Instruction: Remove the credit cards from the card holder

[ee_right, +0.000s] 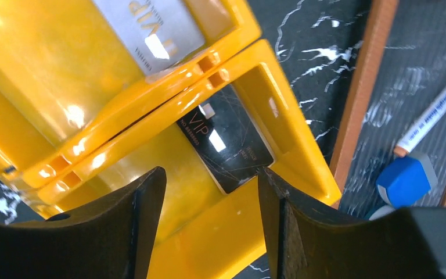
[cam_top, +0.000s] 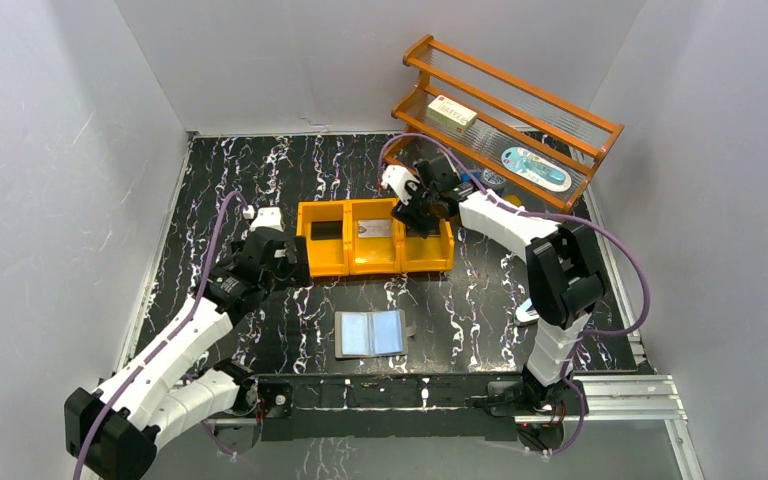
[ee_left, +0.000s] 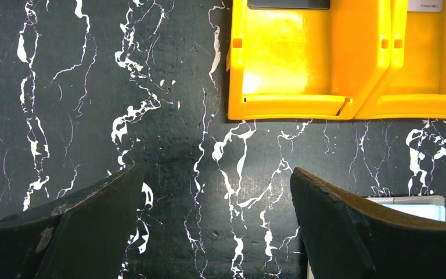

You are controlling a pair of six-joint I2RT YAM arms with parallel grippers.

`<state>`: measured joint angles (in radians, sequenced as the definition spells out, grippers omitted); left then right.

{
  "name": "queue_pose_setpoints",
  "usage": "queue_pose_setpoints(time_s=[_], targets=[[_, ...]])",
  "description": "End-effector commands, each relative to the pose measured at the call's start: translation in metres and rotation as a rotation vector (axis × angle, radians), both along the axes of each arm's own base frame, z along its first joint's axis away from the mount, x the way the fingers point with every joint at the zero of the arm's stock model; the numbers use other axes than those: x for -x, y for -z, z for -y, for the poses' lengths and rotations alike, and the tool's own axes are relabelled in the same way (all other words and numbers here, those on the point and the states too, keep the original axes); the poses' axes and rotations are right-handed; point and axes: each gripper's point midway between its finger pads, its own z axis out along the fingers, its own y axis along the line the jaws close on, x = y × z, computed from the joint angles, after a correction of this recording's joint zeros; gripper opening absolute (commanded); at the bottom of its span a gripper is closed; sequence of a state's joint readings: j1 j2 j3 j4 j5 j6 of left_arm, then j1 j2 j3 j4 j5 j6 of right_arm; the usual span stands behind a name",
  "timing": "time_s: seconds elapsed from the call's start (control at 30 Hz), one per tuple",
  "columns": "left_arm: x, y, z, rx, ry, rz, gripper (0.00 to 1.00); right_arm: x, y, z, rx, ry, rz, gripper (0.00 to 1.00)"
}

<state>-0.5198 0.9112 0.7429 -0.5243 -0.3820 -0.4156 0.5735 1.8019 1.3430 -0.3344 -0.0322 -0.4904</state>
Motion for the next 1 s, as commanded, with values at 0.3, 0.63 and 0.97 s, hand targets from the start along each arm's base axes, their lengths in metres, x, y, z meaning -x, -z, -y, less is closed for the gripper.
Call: queue_pose_setpoints(time_s=[0.3,0.63,0.97], targets=[[-0.001,0.003,-0.002,-0.017,-0.003,-0.018,0.98,-0.013,0.016,0.012,0.089,-0.295,-0.001,0.72],[-0.001,0.006,-0.001,-0.018,-0.002,-0.026,0.98,-0.023,0.039,0.004,0.055,-0.308,-0.042,0.73],[-0.001,0.006,0.000,-0.018,0.000,-0.031,0.98,-0.025,0.068,0.006,0.082,-0.304,-0.069,0.75]])
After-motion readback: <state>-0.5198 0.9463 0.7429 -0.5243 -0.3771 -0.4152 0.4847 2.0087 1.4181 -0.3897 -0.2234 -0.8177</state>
